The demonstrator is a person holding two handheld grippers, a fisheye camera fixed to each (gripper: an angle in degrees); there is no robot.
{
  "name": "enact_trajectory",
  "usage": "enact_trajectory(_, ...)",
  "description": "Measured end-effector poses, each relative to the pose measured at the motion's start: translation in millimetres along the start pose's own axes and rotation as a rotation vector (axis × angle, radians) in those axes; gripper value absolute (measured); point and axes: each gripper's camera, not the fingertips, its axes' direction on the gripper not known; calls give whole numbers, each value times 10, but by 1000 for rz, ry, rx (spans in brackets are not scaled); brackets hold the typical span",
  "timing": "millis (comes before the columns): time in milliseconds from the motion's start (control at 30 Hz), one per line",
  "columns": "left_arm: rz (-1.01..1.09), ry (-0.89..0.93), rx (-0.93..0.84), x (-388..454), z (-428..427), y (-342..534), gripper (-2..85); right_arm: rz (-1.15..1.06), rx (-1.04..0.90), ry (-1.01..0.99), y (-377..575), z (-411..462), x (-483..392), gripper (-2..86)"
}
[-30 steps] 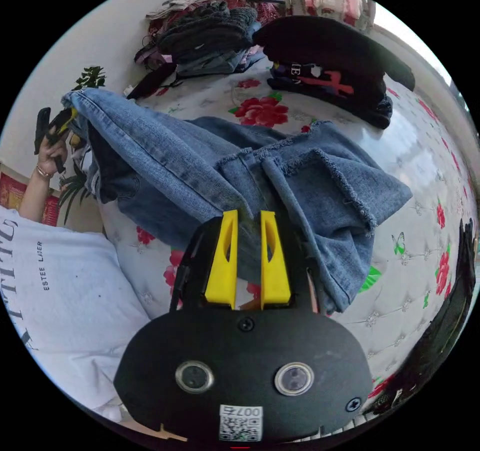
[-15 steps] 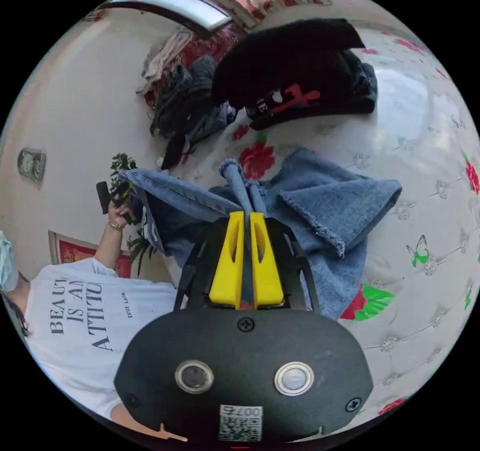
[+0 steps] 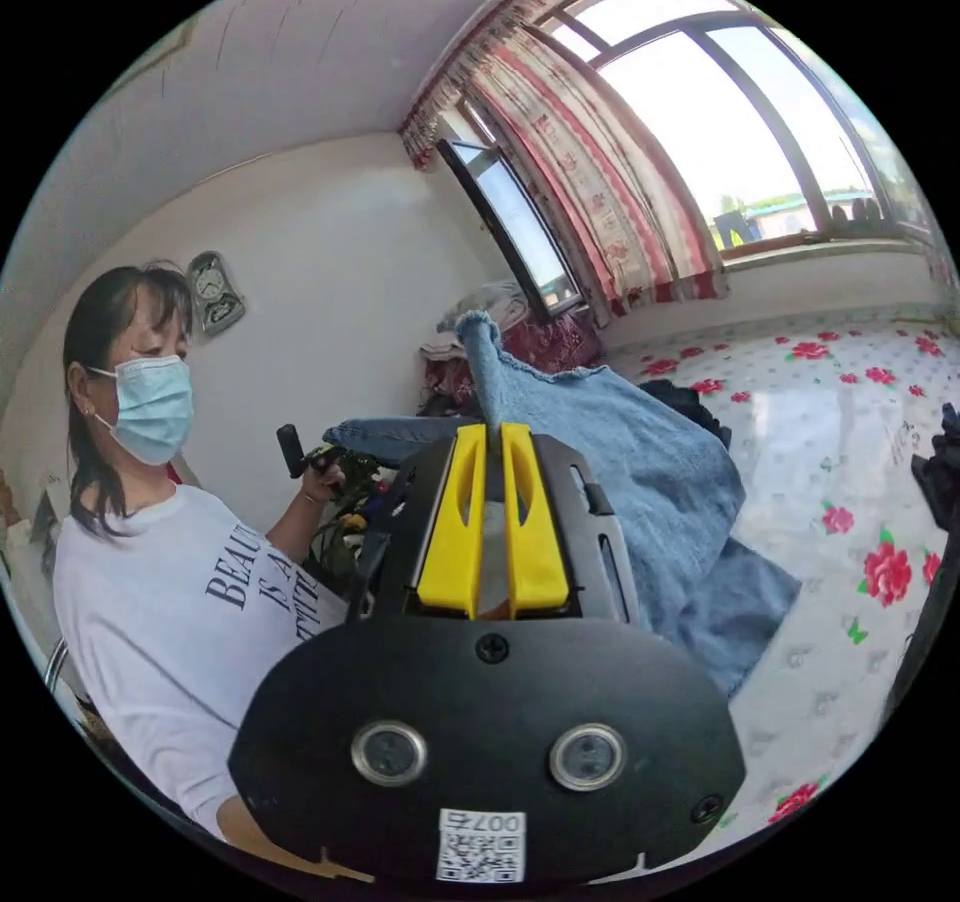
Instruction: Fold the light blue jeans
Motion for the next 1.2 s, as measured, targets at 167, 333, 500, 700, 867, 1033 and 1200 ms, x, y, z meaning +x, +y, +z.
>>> enact_trajectory(167,-393,-58,-503,144,978,1895,48,601,-8,54,1654,98,1188,2)
enact_trajectory(333,-411,-69,-710,393,1337,2570,48,640,-50,293,1968,283,1110,41)
enact_trajectory(500,-358,-65,-684,356,1278,2384,49,345,-370,513,1491,938,848,96)
enact_trajectory(700,-312,-88,-722,393,1331,2313,49,266,-541,568,1091,1337,973,10)
enact_trajectory(867,-254,-146,-735,547,997,2206,50,410,4,637,694,-651,906,0)
enact_trajectory(1033,-393,-85,-864,661,1000,2781,85,791,-43,795,1633,-1484,1581,24)
enact_trajectory(1200,-609,-208,-840,673,724,3055,67,840,-32,932,2033,-1466,1555,56)
